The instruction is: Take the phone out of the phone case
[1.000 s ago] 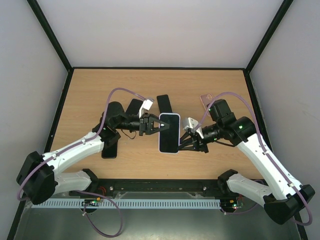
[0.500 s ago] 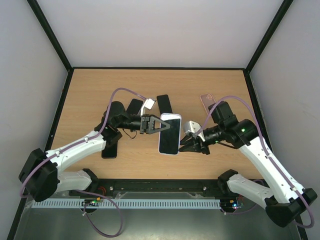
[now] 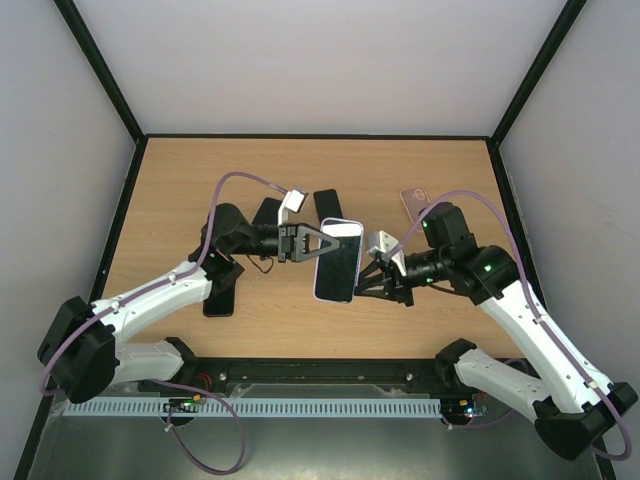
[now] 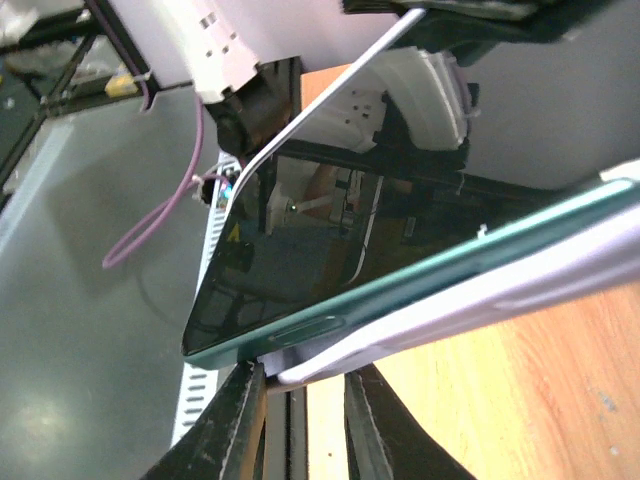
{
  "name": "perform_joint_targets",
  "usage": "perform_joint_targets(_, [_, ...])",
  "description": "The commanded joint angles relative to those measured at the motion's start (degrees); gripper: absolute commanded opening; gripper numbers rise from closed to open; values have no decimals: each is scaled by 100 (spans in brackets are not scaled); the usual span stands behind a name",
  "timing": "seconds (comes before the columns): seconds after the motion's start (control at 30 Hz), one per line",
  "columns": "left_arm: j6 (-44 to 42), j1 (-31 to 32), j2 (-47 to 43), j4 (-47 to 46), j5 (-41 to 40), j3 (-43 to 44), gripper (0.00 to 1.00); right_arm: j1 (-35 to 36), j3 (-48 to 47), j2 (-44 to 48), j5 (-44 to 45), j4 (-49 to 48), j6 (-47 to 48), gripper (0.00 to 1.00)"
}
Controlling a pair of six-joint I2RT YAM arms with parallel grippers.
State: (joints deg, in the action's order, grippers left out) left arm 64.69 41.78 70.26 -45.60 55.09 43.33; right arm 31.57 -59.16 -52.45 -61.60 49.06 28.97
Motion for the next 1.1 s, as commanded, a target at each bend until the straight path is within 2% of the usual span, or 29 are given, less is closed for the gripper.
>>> perform_joint_targets(0.0, [361,357,-331,-752,324,135,3,-63,36,-256,1327,-1967,-1336,23])
perform_joint_targets(0.17, [-282,390,-408,-9,100,59,3,-63,-28,-240,1261,-2625,-2411,40])
perform_joint_targets(0.3, [-490,405,-300,103,-65,-93,3,-63,-139,-348,900,-3028,-3119,42])
perform_joint_targets(0.43, [-780,401,-214,432,-268,-43,3,-72,-192,-552,341,-3176,-3578,34])
perform_joint_targets(0.57, [-1380,391,-205,1387,-697,254,3,-72,-142,-573,107,-3038,-3747,16])
perform_joint_targets(0.67, [-1578,341,-182,1635,-997,395,3,-77,-99,-486,87,-2773,-3738,2])
perform_joint_targets(0.87, [-1853,173,-51,1906,-1528,492,3,-98,88,-332,307,-2217,-3690,2])
perform_joint_targets(1.07, [-1906,97,283,1520,-1846,192,3,-177,603,-207,1332,-2141,-3618,2])
